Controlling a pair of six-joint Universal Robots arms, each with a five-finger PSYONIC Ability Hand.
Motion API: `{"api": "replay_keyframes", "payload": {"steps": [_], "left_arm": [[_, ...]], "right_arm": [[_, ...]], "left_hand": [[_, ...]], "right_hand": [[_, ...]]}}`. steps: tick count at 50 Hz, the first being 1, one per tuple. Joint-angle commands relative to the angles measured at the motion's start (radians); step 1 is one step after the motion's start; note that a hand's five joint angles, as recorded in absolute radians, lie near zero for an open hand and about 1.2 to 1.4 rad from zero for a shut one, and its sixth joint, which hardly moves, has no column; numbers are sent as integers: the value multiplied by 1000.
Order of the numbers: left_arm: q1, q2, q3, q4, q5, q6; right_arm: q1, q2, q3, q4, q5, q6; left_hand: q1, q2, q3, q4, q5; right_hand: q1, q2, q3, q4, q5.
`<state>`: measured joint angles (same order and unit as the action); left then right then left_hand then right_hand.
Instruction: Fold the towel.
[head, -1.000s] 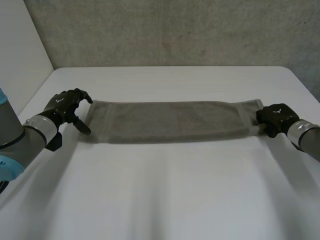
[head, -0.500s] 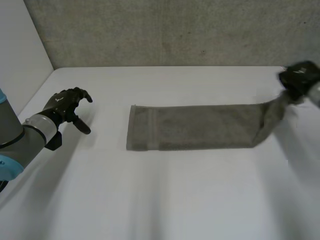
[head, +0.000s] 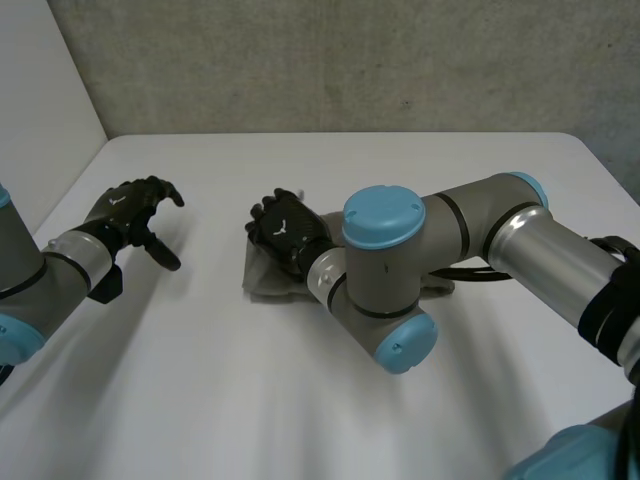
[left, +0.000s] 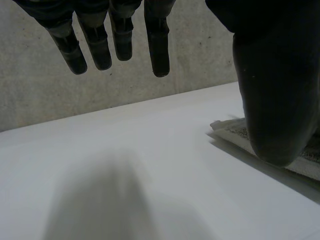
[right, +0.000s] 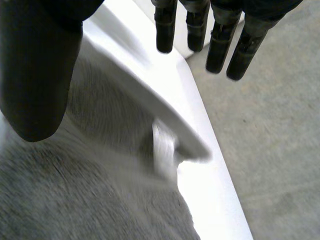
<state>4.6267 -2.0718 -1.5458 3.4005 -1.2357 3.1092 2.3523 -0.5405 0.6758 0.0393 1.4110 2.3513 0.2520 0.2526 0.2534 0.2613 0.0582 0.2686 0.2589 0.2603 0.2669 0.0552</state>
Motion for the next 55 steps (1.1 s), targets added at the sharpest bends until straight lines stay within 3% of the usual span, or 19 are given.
{"api": "replay_keyframes", "payload": {"steps": [1, 11, 16, 22, 25, 35, 40, 55], "left_arm": [[-8, -2, 9, 0, 1, 0], [-49, 2, 13, 0, -1, 0], [-98, 4, 0, 0, 1, 0], [-143, 2, -2, 0, -4, 0], [-147, 2, -2, 0, -4, 2], [-154, -4, -2, 5, -5, 2], [-154, -2, -2, 5, -5, 0], [-154, 2, -5, 5, -8, 0]], "right_arm": [[-54, -33, -24, 17, 49, 8], [-206, -243, 194, 57, 25, 207], [-349, -332, 448, 47, -93, 240], [-468, -346, 634, -4, -167, 246], [-489, -346, 665, -30, -173, 246], [-530, -335, 742, -196, -195, 263], [-541, -322, 743, -207, -205, 269], [-683, -499, 823, -174, -251, 244]], "left_hand": [[-47, -48, -49, -57, -28], [-44, -45, -46, -54, -25], [-44, -45, -46, -54, -25], [-44, -45, -46, -54, -25], [-44, -45, -46, -54, -25], [-47, -48, -49, -57, -28], [-47, -48, -49, -57, -28], [-47, -48, -49, -57, -28]], "right_hand": [[-94, -84, -86, -92, -55], [-94, -84, -86, -92, -55], [-64, -54, -55, -62, -25], [60, 69, 68, 61, 99], [98, 108, 107, 100, 137], [559, 569, 567, 561, 598], [1126, 1136, 1134, 1128, 1165], [1128, 1137, 1136, 1129, 1167]]}}
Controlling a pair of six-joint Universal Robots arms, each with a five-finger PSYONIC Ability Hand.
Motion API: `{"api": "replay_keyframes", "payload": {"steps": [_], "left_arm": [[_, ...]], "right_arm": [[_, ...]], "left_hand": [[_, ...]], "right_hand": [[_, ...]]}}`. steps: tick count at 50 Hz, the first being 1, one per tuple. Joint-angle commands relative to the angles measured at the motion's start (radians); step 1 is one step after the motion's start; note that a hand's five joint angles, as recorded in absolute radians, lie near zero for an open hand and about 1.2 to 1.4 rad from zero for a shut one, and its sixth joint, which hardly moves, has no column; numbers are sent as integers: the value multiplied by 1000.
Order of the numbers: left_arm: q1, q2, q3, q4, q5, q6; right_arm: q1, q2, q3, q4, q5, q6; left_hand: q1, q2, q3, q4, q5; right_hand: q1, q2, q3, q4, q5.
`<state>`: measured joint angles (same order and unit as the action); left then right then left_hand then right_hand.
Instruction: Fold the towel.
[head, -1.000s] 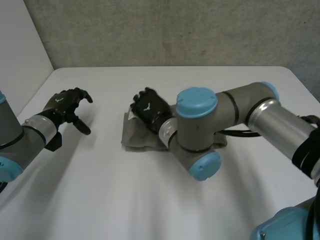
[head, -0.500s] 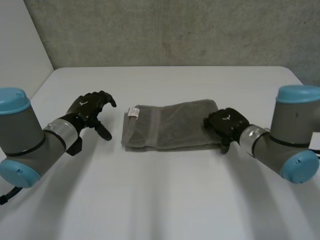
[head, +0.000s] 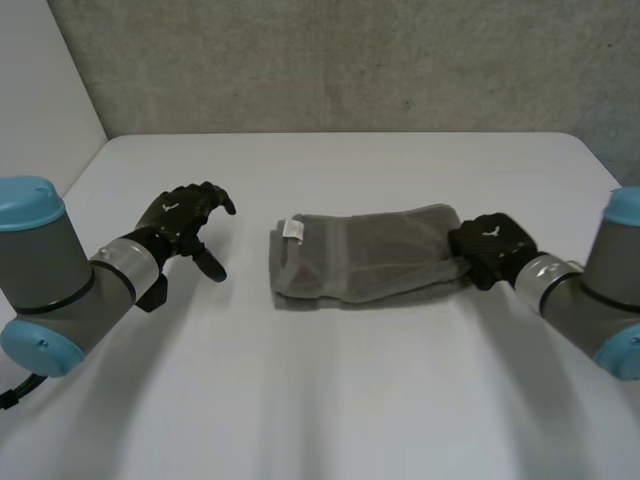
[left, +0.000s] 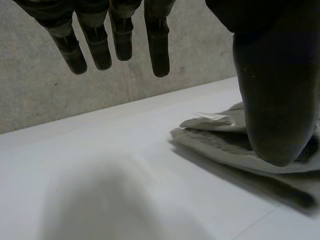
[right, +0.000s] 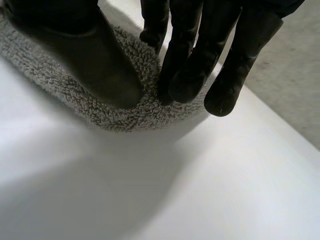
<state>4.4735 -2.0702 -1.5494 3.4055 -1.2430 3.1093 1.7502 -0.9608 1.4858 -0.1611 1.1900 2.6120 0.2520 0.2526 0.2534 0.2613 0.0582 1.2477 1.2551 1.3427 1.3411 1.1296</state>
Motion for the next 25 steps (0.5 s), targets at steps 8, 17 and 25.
{"api": "replay_keyframes", "payload": {"steps": [8, 17, 25], "left_arm": [[1, 5, 8, 0, -1, 0], [-2, 19, 29, 3, -3, -11], [-10, 16, 51, 4, -4, -14]], "right_arm": [[-36, -110, -94, 132, -44, -78], [306, -33, -231, 143, -10, -62], [466, 71, -249, 137, 0, -69]], "left_hand": [[-47, -48, -49, -57, -28], [-50, -51, -52, -59, -31], [-50, -51, -52, -59, -31]], "right_hand": [[149, 141, 54, 55, 92], [149, 141, 54, 55, 92], [149, 141, 54, 55, 92]]}}
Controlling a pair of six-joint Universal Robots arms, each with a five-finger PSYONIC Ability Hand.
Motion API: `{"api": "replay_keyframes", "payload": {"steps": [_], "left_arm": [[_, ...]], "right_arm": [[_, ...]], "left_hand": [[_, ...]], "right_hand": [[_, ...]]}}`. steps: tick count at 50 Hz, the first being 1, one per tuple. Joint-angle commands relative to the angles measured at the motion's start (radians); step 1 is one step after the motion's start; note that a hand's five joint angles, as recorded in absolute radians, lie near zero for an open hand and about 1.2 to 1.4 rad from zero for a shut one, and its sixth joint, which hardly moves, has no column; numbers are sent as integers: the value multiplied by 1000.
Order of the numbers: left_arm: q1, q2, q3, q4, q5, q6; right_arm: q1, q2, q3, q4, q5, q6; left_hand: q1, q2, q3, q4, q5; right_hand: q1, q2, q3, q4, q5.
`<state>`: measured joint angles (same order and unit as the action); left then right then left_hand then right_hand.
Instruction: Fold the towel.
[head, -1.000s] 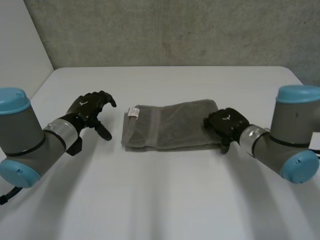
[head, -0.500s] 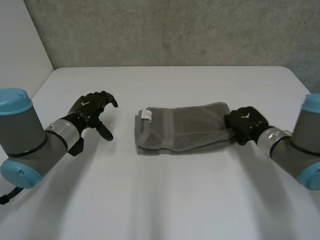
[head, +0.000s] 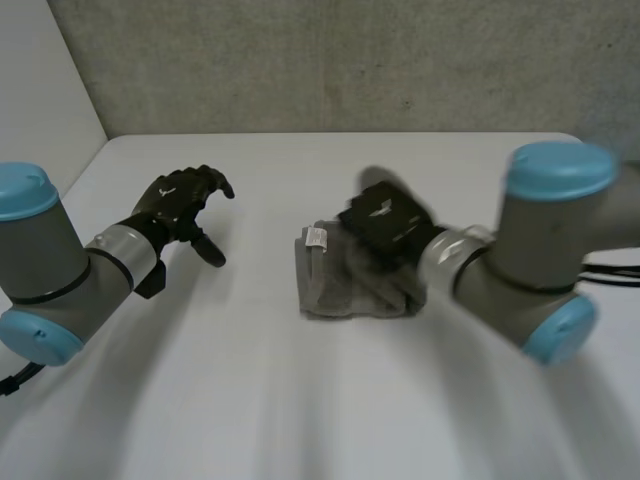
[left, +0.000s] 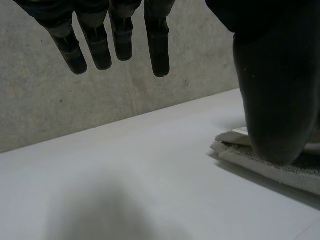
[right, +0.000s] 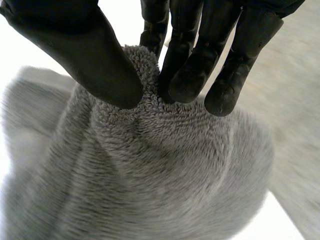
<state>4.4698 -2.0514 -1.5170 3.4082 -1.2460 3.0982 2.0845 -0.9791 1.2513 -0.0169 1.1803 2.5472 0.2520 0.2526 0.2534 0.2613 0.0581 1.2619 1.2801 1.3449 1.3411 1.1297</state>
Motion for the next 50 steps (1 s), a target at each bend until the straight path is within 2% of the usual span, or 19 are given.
{"api": "replay_keyframes", "payload": {"steps": [1, 4, 6, 7, 8, 13, 16, 18, 23, 25, 29, 36, 43, 50], "left_arm": [[-10, -3, 24, 2, -3, -3], [-15, -4, 34, 2, -3, -3], [-30, -9, 55, 2, -4, -4], [-30, -9, 55, 2, -4, -4], [-38, -12, 69, 2, -4, -4], [-73, -19, 112, 2, -4, -15], [-115, -35, 152, -1, -6, -45], [-133, -46, 170, -3, -6, -61], [-191, -90, 227, -7, -12, -112], [-225, -131, 258, -13, -44, -156], [-251, -180, 276, -26, -82, -179], [-277, -285, 276, -73, -133, -176], [-274, -300, 252, -99, -154, -174], [-268, -288, 221, -102, -159, -173]], "right_arm": [[138, 108, -21, -8, 13, -4], [140, 120, -26, -3, 19, -2], [138, 120, -27, -2, 47, 1], [138, 120, -27, -2, 47, 1], [134, 112, -27, 3, 62, 1], [115, 31, 0, 21, 74, 13], [54, -35, 39, 28, 70, 44], [-30, -81, 60, 26, 67, 94], [-115, -107, 60, 26, 64, 207], [-141, -105, 57, 28, 64, 246], [-164, -54, 53, 20, 58, 329], [-164, 43, 39, 18, 47, 366], [-162, 157, 11, 20, 50, 370], [-158, 191, 8, 18, 48, 395]], "left_hand": [[-50, -51, -52, -59, -31], [-50, -51, -52, -59, -31], [-50, -51, -52, -59, -31], [-50, -51, -52, -59, -31], [-50, -51, -52, -59, -31], [-38, -39, -40, -48, -19], [-36, -36, -37, -45, -16], [-36, -36, -37, -45, -16], [-33, -33, -34, -42, -13], [-24, -24, -25, -33, -4], [-24, -24, -25, -33, -4], [-24, -24, -25, -33, -4], [-24, -24, -25, -33, -4], [-24, -24, -25, -33, -4]], "right_hand": [[134, 116, 51, 55, 92], [86, 67, 2, 6, 43], [-779, -797, -862, -858, -821], [-783, -802, -866, -863, -826], [-999, -1017, -1082, -1078, -1041], [-1083, -1101, -1166, -1162, -1125], [-1087, -1106, -1170, -1167, -1130], [-1087, -1106, -1170, -1167, -1130], [-1087, -1106, -1170, -1167, -1130], [-1087, -1106, -1170, -1167, -1130], [-1087, -1106, -1170, -1167, -1130], [-1087, -1106, -1170, -1167, -1130], [-1087, -1106, -1170, -1167, -1130], [-1087, -1106, -1170, -1167, -1130]]}}
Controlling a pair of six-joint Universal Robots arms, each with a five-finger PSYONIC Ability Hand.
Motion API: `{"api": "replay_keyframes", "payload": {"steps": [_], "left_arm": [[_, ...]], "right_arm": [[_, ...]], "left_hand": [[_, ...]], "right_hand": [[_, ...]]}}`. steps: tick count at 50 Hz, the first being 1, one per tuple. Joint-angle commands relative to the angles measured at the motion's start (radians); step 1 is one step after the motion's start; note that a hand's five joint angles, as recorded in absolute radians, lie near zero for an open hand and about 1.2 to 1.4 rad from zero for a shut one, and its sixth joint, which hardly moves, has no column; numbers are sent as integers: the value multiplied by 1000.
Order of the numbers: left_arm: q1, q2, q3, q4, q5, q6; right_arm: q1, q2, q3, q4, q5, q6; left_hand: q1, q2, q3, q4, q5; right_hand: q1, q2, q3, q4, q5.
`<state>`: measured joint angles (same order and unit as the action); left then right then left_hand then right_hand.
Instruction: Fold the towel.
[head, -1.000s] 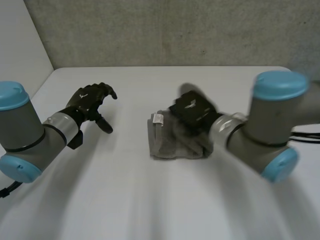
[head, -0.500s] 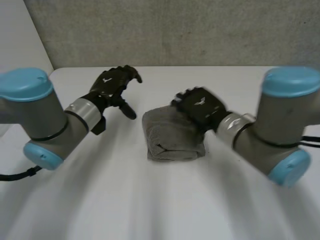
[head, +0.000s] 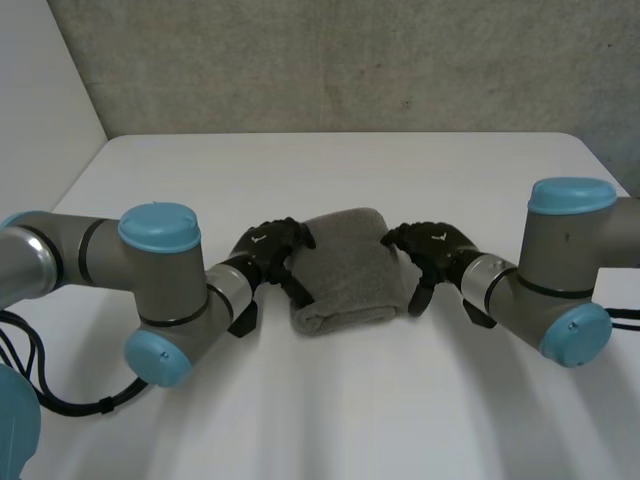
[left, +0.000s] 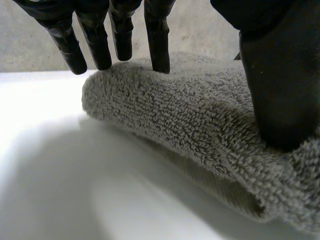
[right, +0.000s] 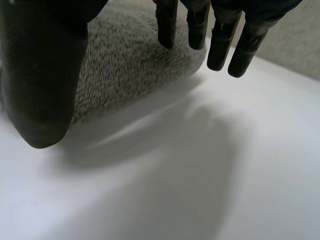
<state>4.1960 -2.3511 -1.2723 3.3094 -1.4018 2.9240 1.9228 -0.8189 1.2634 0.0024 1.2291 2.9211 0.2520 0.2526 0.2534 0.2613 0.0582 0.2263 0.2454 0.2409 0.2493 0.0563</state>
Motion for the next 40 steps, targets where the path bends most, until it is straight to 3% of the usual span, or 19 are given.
{"api": "replay_keyframes", "payload": {"steps": [1, 6, 18, 28, 33, 35, 40], "left_arm": [[6, 16, -29, -4, -3, 1], [4, 32, -42, -4, -3, 3], [10, 200, -48, -27, 4, 4], [70, 377, -48, -119, -5, 78], [118, 449, -39, -149, -65, 121], [145, 473, -29, -159, -133, 122], [157, 483, -12, -183, -195, 122]], "right_arm": [[4, 30, -4, -1, 0, 21], [13, 3, -4, 4, 0, 78], [15, -213, 42, -1, 21, 95], [-1, -358, 33, 2, 188, 122], [-24, -419, 27, -1, 242, 115], [-65, -459, 27, -1, 262, 115], [-102, -473, 2, 5, 268, 118]], "left_hand": [[-27, -27, -28, -36, -7], [-27, -27, -28, -36, -7], [-59, -60, -60, -68, -40], [-62, -63, -63, -71, -43], [-59, -60, -60, -68, -40], [-59, -60, -60, -68, -40], [-59, -60, -60, -68, -40]], "right_hand": [[-52, -71, -66, -75, -56], [-52, -71, -66, -75, -56], [-52, -71, -66, -75, -56], [-52, -71, -66, -75, -56], [-52, -71, -66, -75, -56], [-52, -71, -66, -75, -56], [-52, -71, -66, -75, -56]]}}
